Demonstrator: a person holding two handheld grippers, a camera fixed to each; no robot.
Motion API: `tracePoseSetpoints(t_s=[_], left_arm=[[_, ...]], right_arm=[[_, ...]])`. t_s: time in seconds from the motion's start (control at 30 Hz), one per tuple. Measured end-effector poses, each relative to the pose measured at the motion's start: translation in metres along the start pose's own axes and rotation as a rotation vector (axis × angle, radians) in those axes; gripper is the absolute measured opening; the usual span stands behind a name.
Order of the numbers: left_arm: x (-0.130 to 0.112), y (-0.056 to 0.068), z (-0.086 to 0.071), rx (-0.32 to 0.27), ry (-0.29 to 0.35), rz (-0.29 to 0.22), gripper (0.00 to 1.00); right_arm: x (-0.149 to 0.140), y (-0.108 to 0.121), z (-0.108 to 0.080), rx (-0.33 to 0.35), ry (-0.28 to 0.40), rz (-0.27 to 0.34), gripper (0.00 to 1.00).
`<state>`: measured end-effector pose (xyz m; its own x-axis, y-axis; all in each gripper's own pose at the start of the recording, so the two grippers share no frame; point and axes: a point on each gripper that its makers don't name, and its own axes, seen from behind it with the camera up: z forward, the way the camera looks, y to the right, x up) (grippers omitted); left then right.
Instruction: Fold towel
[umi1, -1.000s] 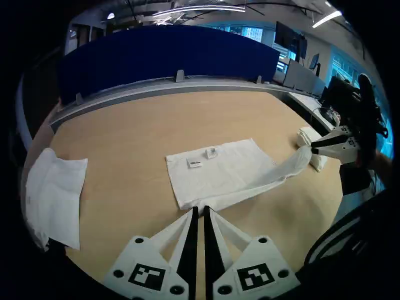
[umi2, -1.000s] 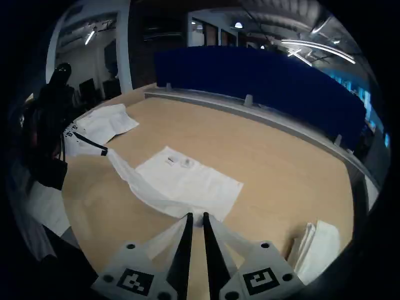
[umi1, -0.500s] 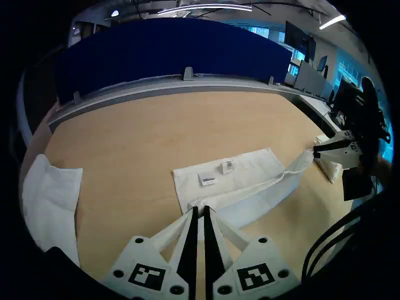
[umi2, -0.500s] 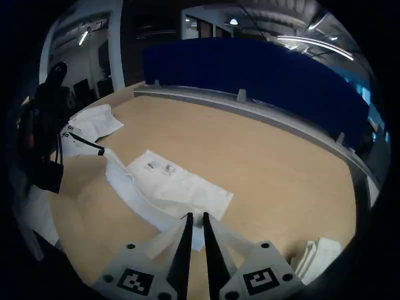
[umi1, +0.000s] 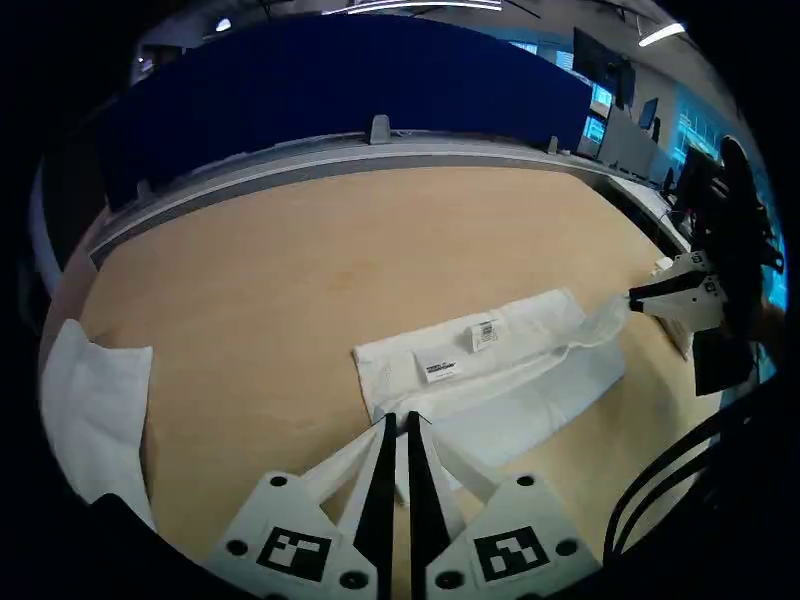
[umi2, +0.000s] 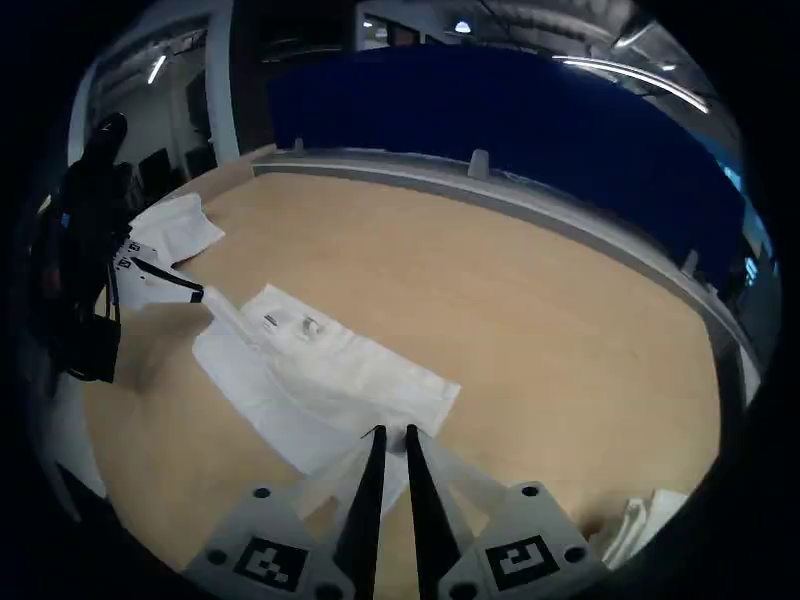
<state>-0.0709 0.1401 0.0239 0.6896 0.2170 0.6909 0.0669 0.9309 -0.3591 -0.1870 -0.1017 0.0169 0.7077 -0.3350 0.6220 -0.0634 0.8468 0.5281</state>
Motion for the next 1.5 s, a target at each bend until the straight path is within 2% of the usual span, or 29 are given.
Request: tracePoseSetpoints(t_s=[0.2, 0.37, 0.47, 0.6, 0.7, 0.83, 0.87, 0.93, 1.2, 1.5], left_arm=[[0.002, -0.003, 0.019, 0.003, 0.008, 0.021, 0.09], [0.002, -0.013, 0.032, 0.035, 0.004, 0.026, 0.13], [0.003, -0.019, 0.034, 0.055, 0.004, 0.026, 0.18], [0.006, -0.021, 0.032, 0.063, 0.010, 0.026, 0.30], [0.007, -0.022, 0.028, 0.063, 0.014, 0.018, 0.51], [0.004, -0.022, 0.024, 0.060, 0.013, -0.006, 0.82], [0.003, -0.021, 0.023, 0.058, 0.013, -0.014, 0.90], [0.002, -0.022, 0.022, 0.059, 0.013, -0.025, 0.97], [-0.002, -0.022, 0.011, 0.072, 0.013, -0.036, 0.97], [-0.019, -0.015, -0.016, 0.089, 0.012, -0.048, 0.97]], right_arm=[[-0.006, 0.010, 0.018, -0.029, -0.023, 0.027, 0.17], [-0.009, 0.015, 0.026, -0.037, -0.029, 0.055, 0.22], [-0.008, 0.018, 0.028, -0.054, -0.029, 0.064, 0.34], [-0.011, 0.024, 0.028, -0.084, -0.045, 0.057, 0.53], [-0.013, 0.024, 0.025, -0.084, -0.049, 0.047, 0.68], [-0.014, 0.021, 0.021, -0.075, -0.046, 0.053, 0.96], [-0.015, 0.021, 0.020, -0.072, -0.047, 0.056, 0.98], [-0.016, 0.020, 0.018, -0.069, -0.048, 0.062, 0.98], [-0.019, 0.016, 0.010, -0.070, -0.047, 0.057, 0.98], [-0.032, 0.007, -0.009, -0.078, -0.056, 0.039, 0.98]])
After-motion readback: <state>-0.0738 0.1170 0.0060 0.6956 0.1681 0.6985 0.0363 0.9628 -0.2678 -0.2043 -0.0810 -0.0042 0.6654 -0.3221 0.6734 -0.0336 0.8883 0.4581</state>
